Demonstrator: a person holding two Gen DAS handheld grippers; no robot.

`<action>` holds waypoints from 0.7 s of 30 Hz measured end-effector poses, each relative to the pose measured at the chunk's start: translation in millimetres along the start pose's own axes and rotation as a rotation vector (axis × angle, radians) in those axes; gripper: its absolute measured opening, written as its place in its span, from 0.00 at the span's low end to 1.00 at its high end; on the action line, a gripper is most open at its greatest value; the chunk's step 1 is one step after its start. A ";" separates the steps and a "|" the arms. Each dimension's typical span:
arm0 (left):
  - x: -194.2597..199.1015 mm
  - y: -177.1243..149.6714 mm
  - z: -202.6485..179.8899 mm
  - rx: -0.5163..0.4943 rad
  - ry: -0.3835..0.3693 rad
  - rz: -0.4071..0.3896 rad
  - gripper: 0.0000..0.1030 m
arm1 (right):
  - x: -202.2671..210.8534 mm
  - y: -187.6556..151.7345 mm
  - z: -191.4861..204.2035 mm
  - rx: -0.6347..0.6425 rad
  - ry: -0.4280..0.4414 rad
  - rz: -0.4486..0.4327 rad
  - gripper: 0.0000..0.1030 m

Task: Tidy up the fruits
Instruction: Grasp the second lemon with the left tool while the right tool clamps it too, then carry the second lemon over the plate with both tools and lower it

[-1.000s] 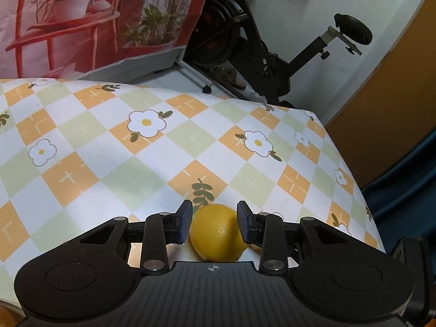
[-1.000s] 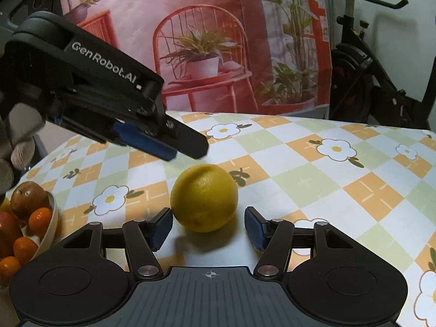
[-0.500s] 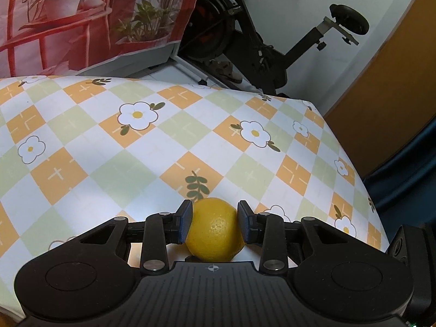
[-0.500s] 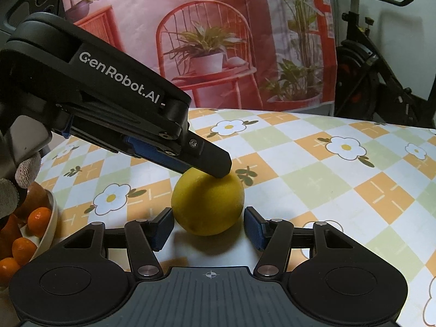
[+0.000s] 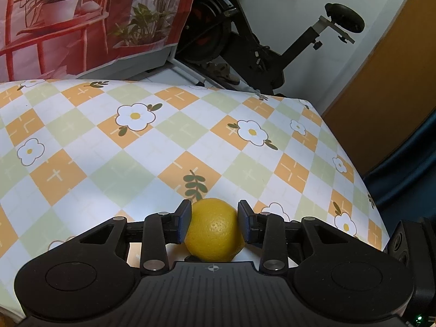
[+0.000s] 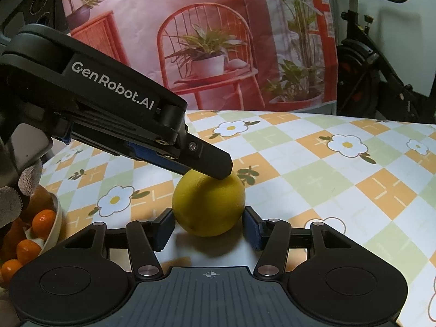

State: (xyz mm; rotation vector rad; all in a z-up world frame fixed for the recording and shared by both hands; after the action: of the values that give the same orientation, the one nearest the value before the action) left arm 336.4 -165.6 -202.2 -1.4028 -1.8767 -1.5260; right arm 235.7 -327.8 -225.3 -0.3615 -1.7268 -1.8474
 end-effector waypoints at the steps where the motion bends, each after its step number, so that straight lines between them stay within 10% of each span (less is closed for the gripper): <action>1: 0.6 -0.6 0.3 -0.001 0.001 0.001 0.38 | 0.6 -0.4 0.4 0.002 0.005 0.000 0.49; 21: 61.4 -33.9 28.3 0.008 -0.005 0.014 0.39 | 23.2 0.2 64.4 0.078 0.088 0.005 0.49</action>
State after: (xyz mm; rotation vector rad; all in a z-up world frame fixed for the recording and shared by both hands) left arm 288.9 -109.7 -184.2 -1.4144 -1.8698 -1.5076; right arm 205.3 -270.3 -204.0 -0.2502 -1.7307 -1.7598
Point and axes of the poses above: each gripper's, at about its wrist camera, not at the fingertips, and x roughly against the way its jaws point, z to its left, y to its top, the point moved 3 cm from there along -x, roughly the way its jaws point, and after that the axes turned 8 degrees about x, right-handed, at the moved point
